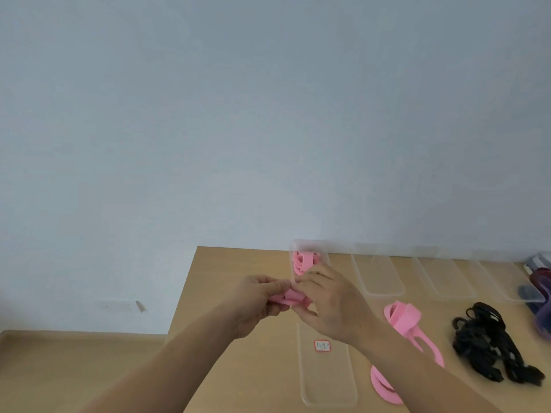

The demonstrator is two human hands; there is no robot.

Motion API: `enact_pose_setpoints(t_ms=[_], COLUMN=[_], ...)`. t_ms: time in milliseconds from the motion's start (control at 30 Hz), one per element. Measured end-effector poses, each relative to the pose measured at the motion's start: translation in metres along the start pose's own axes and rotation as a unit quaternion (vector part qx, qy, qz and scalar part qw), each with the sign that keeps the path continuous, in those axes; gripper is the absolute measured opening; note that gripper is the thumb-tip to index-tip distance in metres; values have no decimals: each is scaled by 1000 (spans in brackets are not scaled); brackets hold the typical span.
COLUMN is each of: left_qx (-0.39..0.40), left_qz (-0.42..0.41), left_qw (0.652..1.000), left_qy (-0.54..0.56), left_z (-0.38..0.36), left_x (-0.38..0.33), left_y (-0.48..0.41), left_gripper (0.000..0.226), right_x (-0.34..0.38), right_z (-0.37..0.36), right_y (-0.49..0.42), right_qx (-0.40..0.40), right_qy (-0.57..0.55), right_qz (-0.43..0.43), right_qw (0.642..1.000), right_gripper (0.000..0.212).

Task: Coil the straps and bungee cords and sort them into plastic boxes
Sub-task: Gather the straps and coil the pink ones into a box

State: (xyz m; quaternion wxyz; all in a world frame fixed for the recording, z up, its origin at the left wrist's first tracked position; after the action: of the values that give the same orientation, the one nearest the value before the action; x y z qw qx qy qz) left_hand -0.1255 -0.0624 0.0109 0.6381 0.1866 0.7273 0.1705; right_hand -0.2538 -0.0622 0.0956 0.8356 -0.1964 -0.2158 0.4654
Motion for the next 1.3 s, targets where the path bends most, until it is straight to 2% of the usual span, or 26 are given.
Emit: enact_pose_setpoints(t_ms=[67, 167, 300, 467, 567, 667, 867, 967, 1067, 1133, 1233, 1300], left_qx=[4, 0, -63, -141, -152, -165, -177, -186, -190, -191, -192, -183], left_qz=[13, 27, 49, 69, 66, 76, 71, 64, 64, 62, 62, 62], left_qw=[1000, 999, 992, 959, 946, 936, 932, 925, 922, 920, 914, 910], left_qy=[-13, -32, -95, -237, -280, -302, -310, -325, -330, -337, -352, -367], left_z=[-9, -21, -21, -18, -22, -23, -24, -22, -21, -22, -21, -21], left_x=[9, 16, 24, 38, 41, 44, 47, 46, 46, 45, 43, 43], left_y=[-9, -27, -57, -98, -120, -133, -140, -142, -142, -144, -146, -148], left_gripper=[38, 25, 21, 39, 42, 33, 19, 21, 24, 27, 33, 39], right_x=[-11, -39, -91, -143, -165, -181, -187, -183, -184, -181, -177, -176], right_z=[-6, -17, -26, -44, -77, -117, -150, -158, -170, -171, -165, -157], right_y=[9, 23, 39, 32, 19, 21, 24, 16, 15, 15, 14, 14], right_qx=[9, 33, 20, 28, 119, 238, 342, 377, 433, 443, 391, 344], right_qy=[-14, -41, -72, -71, -53, -53, 10, 55, 90, 82, 118, 72], right_qz=[-15, -64, -130, -135, -119, -130, -83, -53, -46, -40, 9, 11], right_qw=[1000, 997, 989, 988, 984, 961, 936, 923, 896, 892, 913, 936], right_gripper=[17, 14, 19, 21, 28, 40, 49, 37, 26, 23, 11, 25])
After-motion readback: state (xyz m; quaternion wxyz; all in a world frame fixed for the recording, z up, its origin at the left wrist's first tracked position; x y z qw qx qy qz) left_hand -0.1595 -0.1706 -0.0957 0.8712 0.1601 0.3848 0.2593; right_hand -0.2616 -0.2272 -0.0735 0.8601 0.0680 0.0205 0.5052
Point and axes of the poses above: each hand's wrist, its own y-axis away from the middle knuckle, its own z-axis out of the back of the hand, x = y × z, the point moved 8 cm from there along -y, towards the middle knuckle, and after that the axes turned 6 degrees about -y, right-handed, at the moved point
